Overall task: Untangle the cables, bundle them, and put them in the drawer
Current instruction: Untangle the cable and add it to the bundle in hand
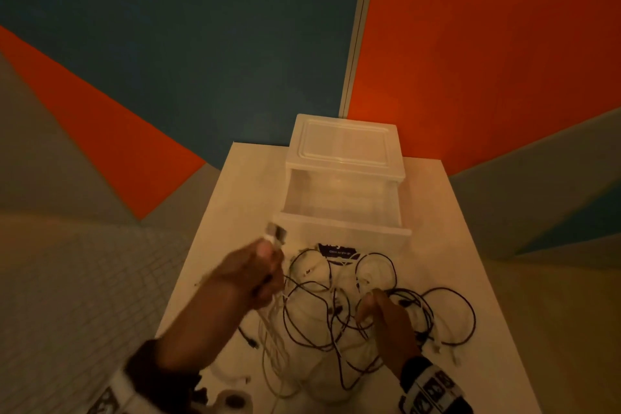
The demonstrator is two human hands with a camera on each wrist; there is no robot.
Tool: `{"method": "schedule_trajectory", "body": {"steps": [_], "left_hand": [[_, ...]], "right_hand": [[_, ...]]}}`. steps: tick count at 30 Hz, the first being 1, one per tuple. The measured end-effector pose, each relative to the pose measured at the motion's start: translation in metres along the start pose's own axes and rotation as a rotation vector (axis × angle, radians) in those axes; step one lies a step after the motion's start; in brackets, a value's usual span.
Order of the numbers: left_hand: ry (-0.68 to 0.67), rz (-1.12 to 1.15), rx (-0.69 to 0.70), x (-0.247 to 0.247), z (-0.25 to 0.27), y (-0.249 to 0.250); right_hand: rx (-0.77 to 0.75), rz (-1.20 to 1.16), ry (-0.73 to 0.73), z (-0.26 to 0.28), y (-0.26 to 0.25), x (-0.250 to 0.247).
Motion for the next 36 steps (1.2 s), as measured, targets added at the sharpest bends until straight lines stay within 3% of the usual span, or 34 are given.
{"method": "schedule_trajectory", "body": {"steps": [2, 5, 9, 14, 18, 21, 24, 28, 32, 36], "left_hand": [[0.018, -0.157, -0.038, 0.013, -0.003, -0.018], [0.112, -0.171, -0.069, 0.032, -0.008, -0.038], [0.297, -0.128, 0.018, 0.040, -0.007, -0.036], [0.213, 0.011, 0.005, 0.049, -0.007, -0.025], [0.218, 0.027, 0.059, 0.040, -0.005, -0.007], [0.194, 0.086, 0.119, 0.024, 0.000, 0.016], [0.173, 0.109, 0.140, 0.018, 0.009, 0.031], [0.166, 0.145, 0.147, 0.019, 0.017, 0.033], [0.183, 0.033, 0.101, 0.020, 0.017, 0.016], [0.191, -0.018, 0.057, 0.018, 0.015, -0.004]], "right_hand": [[-0.184, 0.065, 0.027, 0.004, -0.038, 0.000], [-0.424, 0.137, -0.011, 0.017, -0.093, 0.007], [-0.539, 0.218, -0.095, 0.035, -0.121, 0.012], [-0.504, 0.181, -0.203, 0.047, -0.106, 0.016], [-0.326, 0.179, -0.400, 0.048, -0.070, 0.017], [-0.142, 0.228, -0.451, 0.041, -0.023, 0.010], [0.012, 0.225, -0.369, 0.033, 0.026, 0.003], [0.197, 0.135, -0.239, 0.017, 0.055, 0.000], [0.032, 0.144, -0.147, 0.005, 0.019, -0.012], [-0.226, -0.034, 0.192, 0.003, -0.052, -0.047]]}}
Point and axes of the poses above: each hand's wrist, its own z-axis away from the middle knuckle, its own x-axis out of the palm, y = z × x, the point moved 2 cm from there along -z, towards the middle knuckle, and after that the axes turned 6 degrees about -x, right-handed, at the moved point
